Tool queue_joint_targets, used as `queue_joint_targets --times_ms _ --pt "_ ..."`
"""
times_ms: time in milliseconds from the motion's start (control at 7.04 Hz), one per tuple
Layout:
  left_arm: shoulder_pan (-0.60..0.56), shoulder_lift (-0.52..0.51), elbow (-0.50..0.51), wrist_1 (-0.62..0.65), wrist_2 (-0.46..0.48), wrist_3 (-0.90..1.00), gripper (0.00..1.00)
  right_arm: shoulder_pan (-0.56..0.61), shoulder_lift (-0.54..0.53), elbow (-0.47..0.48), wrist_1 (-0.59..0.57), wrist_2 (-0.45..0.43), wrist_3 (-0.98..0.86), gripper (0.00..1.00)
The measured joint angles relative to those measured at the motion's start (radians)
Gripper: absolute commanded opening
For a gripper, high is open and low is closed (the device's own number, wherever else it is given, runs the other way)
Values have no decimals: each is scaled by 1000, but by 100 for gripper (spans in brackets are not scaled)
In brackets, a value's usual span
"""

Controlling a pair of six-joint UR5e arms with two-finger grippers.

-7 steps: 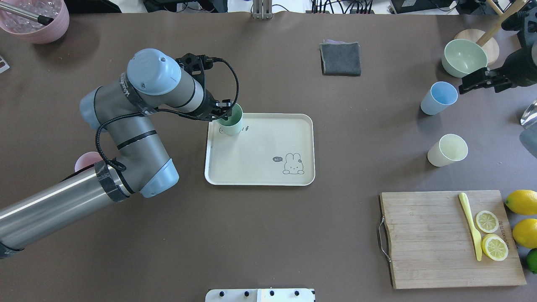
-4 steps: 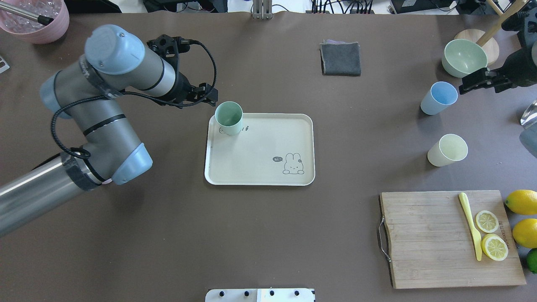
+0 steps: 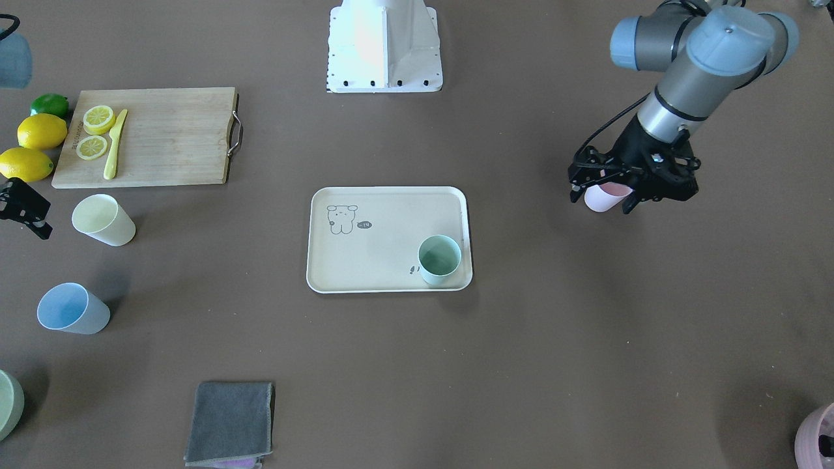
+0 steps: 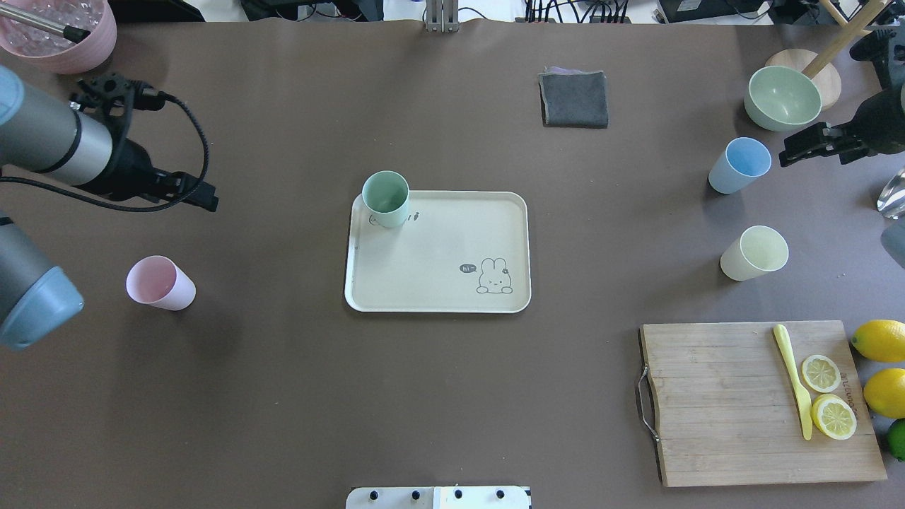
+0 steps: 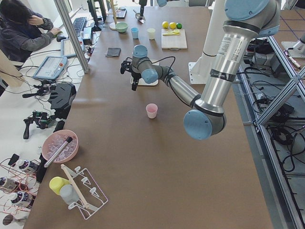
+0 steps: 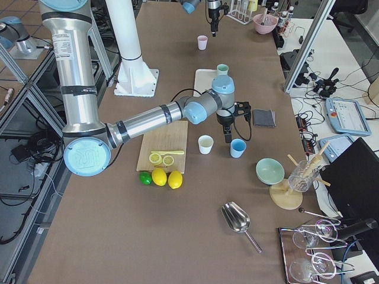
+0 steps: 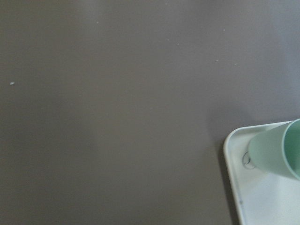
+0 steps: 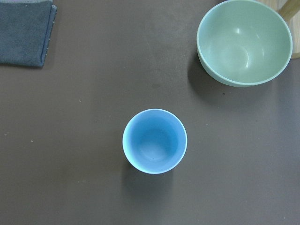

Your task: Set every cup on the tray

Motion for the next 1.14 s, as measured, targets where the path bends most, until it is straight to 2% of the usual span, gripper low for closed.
queue_joint_targets --times_ms 142,426,995,1137 --pt "-7 74 -10 -22 2 66 100 0 -1 0 0 0 -1 100" --pt "-6 147 23 -106 23 101 99 0 -1 0 1 0 0 100" --pt "49 175 78 -207 40 103 97 0 0 0 1 0 1 100" --pt "65 180 85 -230 40 102 76 0 0 1 1 0 2 100"
